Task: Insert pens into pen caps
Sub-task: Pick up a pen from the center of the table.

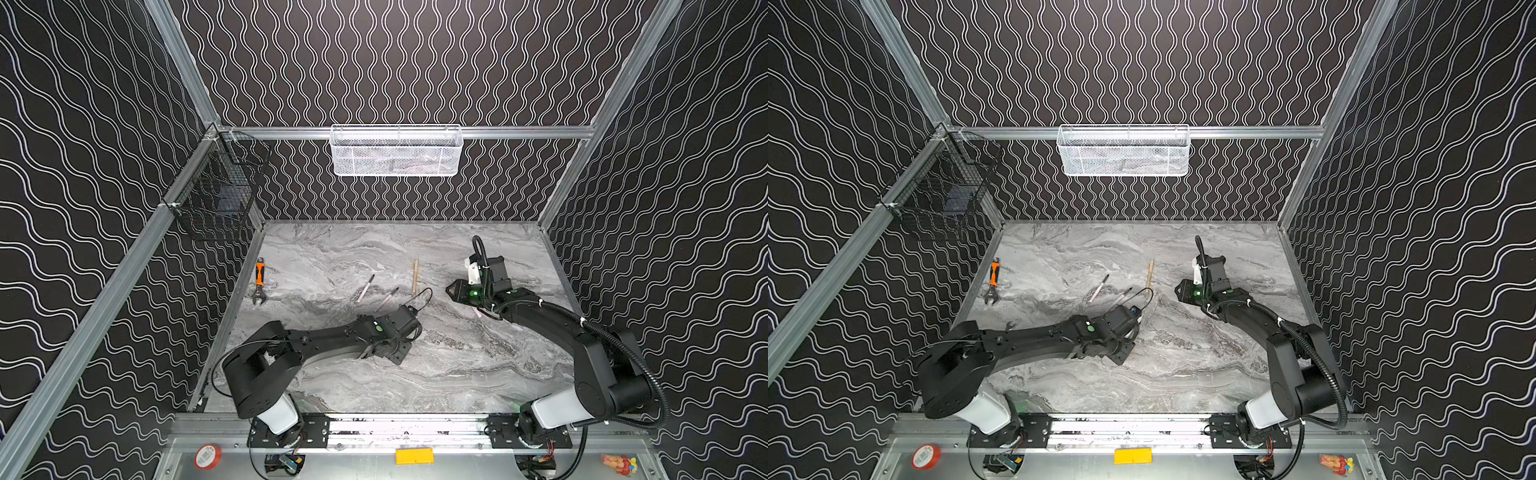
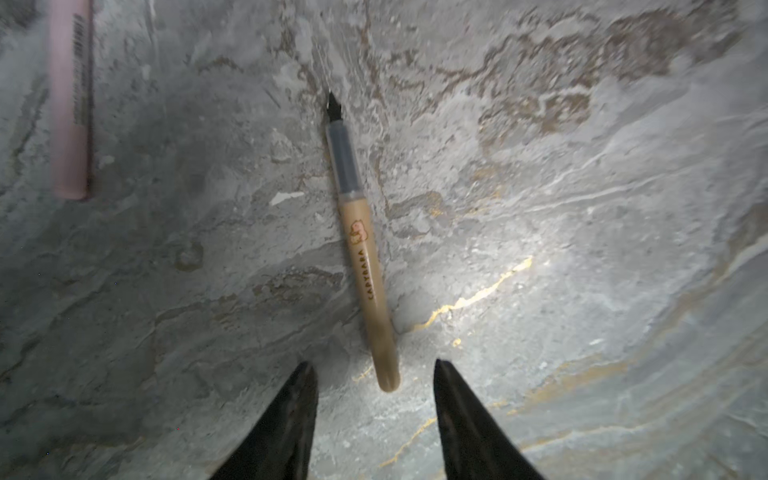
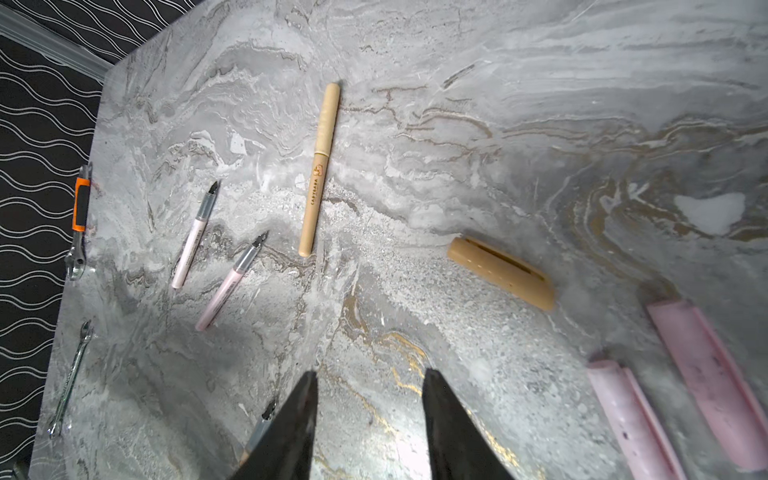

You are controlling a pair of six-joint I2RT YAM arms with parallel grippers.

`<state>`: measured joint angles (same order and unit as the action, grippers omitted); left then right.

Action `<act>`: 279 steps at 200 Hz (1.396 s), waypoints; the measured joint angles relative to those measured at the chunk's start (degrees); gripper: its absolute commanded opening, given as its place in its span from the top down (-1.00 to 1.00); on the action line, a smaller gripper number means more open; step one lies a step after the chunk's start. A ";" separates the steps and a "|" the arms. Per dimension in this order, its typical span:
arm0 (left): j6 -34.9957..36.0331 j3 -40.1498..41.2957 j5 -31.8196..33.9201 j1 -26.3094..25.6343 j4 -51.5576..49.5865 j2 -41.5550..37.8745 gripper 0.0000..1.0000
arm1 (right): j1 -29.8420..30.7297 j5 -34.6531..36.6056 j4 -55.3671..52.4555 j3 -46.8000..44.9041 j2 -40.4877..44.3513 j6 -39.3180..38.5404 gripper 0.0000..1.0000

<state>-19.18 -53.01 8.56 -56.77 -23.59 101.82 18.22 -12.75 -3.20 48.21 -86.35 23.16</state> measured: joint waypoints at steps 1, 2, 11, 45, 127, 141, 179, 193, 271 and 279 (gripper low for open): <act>0.02 -0.02 0.04 0.00 -0.04 0.15 0.10 | 0.00 0.00 0.09 -0.07 0.00 0.02 0.15; 0.02 -0.02 0.09 0.00 -0.07 0.22 0.11 | 0.00 0.00 0.13 -0.11 0.00 0.02 0.15; 0.04 -0.46 0.22 -0.04 -0.44 1.22 0.15 | 0.00 0.00 0.24 -0.42 0.00 0.22 0.16; 0.61 -2.51 0.76 -0.09 0.04 4.46 0.20 | 0.00 -0.04 1.18 -1.64 -0.04 0.52 0.18; 1.57 -3.32 1.18 0.26 0.61 5.25 0.19 | 0.00 -0.92 2.89 -4.28 0.81 1.27 0.17; 1.57 -3.32 0.57 0.68 0.68 5.33 0.19 | 0.00 -0.90 3.06 -4.37 1.01 1.27 0.17; 1.77 -3.61 -0.90 1.66 0.52 5.92 0.18 | 0.00 -0.85 3.52 -4.85 1.11 1.27 0.14; 1.81 -3.93 -1.38 1.99 0.55 6.29 0.18 | 0.00 -0.81 3.52 -5.11 1.20 1.29 0.14; 2.97 -3.96 -1.77 3.63 1.68 7.72 0.46 | 0.00 -0.66 3.56 -5.11 2.14 1.29 0.14; 3.04 -3.96 -1.73 3.69 1.88 7.80 0.49 | 0.00 -0.66 3.58 -5.11 2.19 1.29 0.14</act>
<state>-16.14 -56.97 6.83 -53.08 -21.71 109.62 18.22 -13.41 0.38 43.09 -84.16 24.45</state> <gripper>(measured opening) 0.279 0.428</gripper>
